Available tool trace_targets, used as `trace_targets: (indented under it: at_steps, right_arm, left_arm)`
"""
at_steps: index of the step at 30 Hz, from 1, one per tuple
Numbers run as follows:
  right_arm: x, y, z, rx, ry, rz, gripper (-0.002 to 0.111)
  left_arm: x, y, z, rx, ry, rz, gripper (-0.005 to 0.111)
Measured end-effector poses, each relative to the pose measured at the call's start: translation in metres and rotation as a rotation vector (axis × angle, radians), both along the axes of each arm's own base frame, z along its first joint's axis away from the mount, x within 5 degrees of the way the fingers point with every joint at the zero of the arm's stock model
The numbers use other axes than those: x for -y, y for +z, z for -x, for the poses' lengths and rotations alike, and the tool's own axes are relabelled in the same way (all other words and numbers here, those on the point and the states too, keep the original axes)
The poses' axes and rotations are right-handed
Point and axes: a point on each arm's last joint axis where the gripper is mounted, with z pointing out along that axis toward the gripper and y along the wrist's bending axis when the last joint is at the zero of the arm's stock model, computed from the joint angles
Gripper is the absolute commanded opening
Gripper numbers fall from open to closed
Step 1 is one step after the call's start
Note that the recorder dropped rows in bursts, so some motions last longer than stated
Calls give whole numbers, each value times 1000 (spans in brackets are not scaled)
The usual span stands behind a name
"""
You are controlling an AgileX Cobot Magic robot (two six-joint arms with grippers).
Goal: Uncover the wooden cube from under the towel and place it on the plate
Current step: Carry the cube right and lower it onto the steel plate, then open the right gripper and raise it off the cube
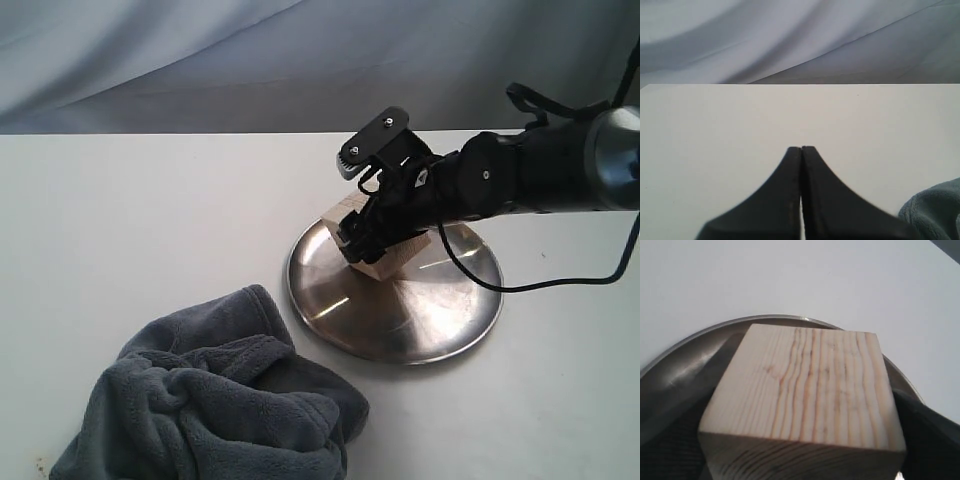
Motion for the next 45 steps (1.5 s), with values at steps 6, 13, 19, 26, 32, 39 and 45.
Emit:
trace_targets:
  at_steps: [6,13,19,26,32,39,45]
  right_arm:
    - [1,-5,7,-88,12,22,0]
    - [7,-11,13,-219,-11,33,0]
    - [38,-9,3,-278,-114,10,0]
    - [44,-9,1,-282,-140,0,0]
    - [44,-9,1,-282,-140,0,0]
    - [44,-9,1,-282,-140,0,0]
    - [44,-9,1,-283,-142,-3,9]
  left_arm:
    - [0,0,0,0,0,0,0]
    - [0,0,0,0,0,0,0]
    - [0,0,0,0,0,0,0]
    - [0,0,0,0,0,0,0]
    - [0,0,0,0,0,0,0]
    - [0,0,0,0,0,0,0]
    - [0,0,0,0,0,0,0]
